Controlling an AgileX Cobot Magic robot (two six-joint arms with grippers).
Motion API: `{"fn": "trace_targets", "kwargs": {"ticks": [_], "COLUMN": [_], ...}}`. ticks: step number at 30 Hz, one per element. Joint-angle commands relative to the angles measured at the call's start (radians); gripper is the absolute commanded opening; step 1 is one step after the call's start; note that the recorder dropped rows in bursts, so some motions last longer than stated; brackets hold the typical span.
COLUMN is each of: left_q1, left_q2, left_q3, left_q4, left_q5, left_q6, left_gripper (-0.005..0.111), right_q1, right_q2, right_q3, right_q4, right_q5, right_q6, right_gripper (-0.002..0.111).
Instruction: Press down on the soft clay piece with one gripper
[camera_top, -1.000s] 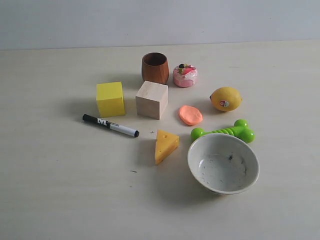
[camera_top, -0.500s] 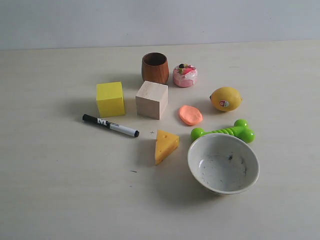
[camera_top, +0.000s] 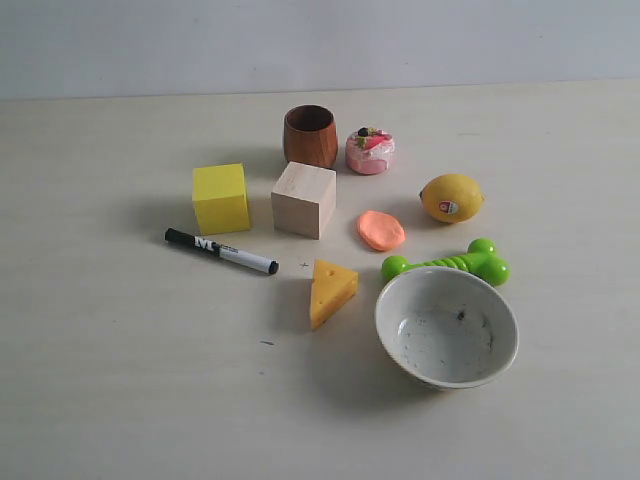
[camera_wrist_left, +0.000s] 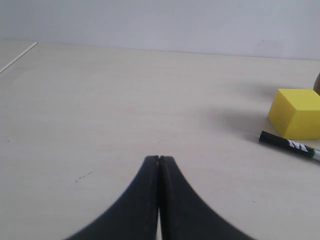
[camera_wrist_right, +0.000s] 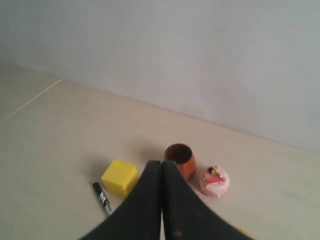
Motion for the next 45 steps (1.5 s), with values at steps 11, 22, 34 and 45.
{"fn": "trace_targets", "kwargs": {"ticks": [11,22,34,45], "left_q1": [-0.004,-0.004,-0.004,-0.004], "left_q2": [-0.006,-0.006,-0.006,-0.006], "left_q3": [-0.002,-0.002,-0.002,-0.002], "left_q4": [-0.006,-0.006,-0.006,-0.006], "left_q5": [-0.008,-0.008,-0.008,-0.008], "left_q6": [0.002,0.002,0.002,0.002], "left_gripper": [0.0,0.0,0.0,0.0], "right_q1": [0.279,0.302,0.302,0.302], "right_q2": [0.4,0.595,0.598,0.671], "right_q3": [-0.008,-0.009,-0.009,-0.129], "right_q4": [-0.391,-0.372,-0.255,-0.284], "right_q5": [-0.018,-0.083,-0.108,0.049], "right_q6": [0.329,0.329,0.335,0.127], "right_gripper": [0.0,0.0,0.0,0.0]}}
